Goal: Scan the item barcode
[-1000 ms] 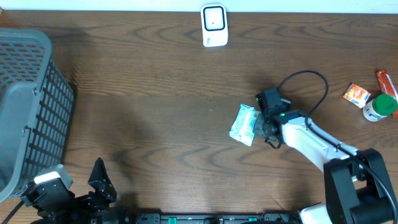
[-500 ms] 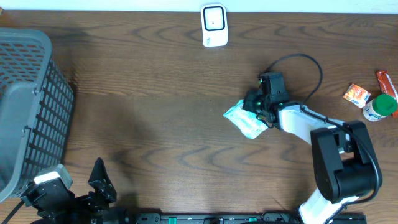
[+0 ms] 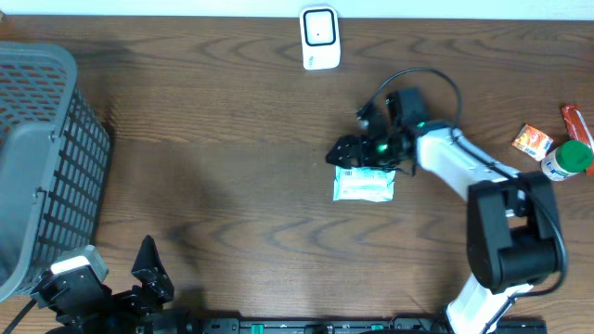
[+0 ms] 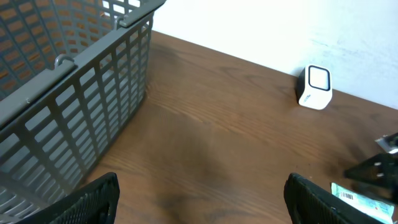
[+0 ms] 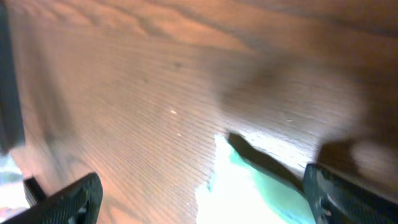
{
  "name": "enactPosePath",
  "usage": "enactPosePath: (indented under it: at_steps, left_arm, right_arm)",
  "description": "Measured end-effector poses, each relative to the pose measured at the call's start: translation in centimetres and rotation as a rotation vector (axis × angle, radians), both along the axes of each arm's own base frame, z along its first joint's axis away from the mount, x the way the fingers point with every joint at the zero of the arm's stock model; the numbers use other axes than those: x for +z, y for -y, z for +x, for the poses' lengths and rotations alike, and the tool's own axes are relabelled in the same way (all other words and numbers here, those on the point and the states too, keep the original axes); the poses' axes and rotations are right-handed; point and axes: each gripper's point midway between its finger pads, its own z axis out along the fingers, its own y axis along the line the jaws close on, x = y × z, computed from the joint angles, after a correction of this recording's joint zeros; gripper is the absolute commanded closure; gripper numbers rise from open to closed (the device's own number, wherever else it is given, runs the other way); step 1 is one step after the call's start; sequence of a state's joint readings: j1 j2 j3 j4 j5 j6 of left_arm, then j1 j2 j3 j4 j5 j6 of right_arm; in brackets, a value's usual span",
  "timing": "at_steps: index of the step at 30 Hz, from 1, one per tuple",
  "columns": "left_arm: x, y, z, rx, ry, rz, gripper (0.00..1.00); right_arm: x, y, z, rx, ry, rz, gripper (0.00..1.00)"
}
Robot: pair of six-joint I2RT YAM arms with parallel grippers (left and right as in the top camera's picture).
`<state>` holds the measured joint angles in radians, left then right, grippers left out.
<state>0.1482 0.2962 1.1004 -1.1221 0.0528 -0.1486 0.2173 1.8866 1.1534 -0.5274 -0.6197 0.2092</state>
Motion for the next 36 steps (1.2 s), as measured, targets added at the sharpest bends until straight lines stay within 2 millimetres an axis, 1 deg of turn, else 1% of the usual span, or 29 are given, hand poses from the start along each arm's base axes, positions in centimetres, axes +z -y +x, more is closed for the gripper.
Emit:
enactPosePath:
  at_steps: [2, 5, 7, 8, 9, 10, 13, 16, 18, 22, 24, 30, 34, 36]
  left_arm:
    - [0.0, 0.0, 0.0, 0.0, 0.0, 0.0, 0.15]
    - [0.0, 0.0, 0.0, 0.0, 0.0, 0.0, 0.15]
    - [0.0, 0.0, 0.0, 0.0, 0.0, 0.0, 0.15]
    - [0.0, 0.0, 0.0, 0.0, 0.0, 0.0, 0.15]
    - [0.0, 0.0, 0.0, 0.0, 0.0, 0.0, 0.15]
    - [0.0, 0.0, 0.0, 0.0, 0.0, 0.0, 0.15]
    - [0.0, 0.0, 0.0, 0.0, 0.0, 0.0, 0.15]
    - [0.0, 0.0, 0.0, 0.0, 0.0, 0.0, 0.15]
    - [0.0, 0.0, 0.0, 0.0, 0.0, 0.0, 0.15]
    - [0.0, 0.0, 0.0, 0.0, 0.0, 0.0, 0.15]
    - [0.0, 0.0, 0.0, 0.0, 0.0, 0.0, 0.15]
    - [0.0, 0.0, 0.0, 0.0, 0.0, 0.0, 0.15]
    - [0.0, 0.0, 0.0, 0.0, 0.0, 0.0, 0.15]
    - [0.0, 0.0, 0.0, 0.0, 0.0, 0.0, 0.15]
  right_arm:
    - [1.5, 2.2, 0.0, -0.053, -0.029, -0.041, 0.01]
    - [3.4, 5.3, -0.5, -0.128, -0.057, -0.064, 0.01]
    - [3.9, 7.8, -0.7, -0.187, -0.072, -0.07, 0.01]
    - [3.8, 8.7, -0.7, -0.205, -0.068, -0.069, 0.01]
    - [3.2, 10.0, -0.7, -0.226, -0.064, -0.064, 0.01]
    - [2.7, 10.6, -0.9, -0.234, -0.066, -0.059, 0.01]
    - [0.6, 12.2, -2.3, -0.257, -0.088, -0.034, 0.01]
    - [-0.8, 13.1, -3.4, -0.26, -0.108, -0.016, 0.01]
    - [-1.1, 13.3, -3.6, -0.251, -0.104, -0.005, 0.01]
    - [-1.2, 13.3, -2.9, -0.221, -0.057, 0.018, 0.01]
    - [-1.7, 13.2, -2.7, -0.212, -0.059, 0.035, 0.01]
    - [-1.6, 10.9, -1.2, -0.146, -0.037, 0.225, 0.01]
    - [-1.6, 8.3, -1.5, -0.08, -0.063, 0.378, 0.01]
    - [-1.6, 7.1, -1.9, -0.052, -0.083, 0.411, 0.01]
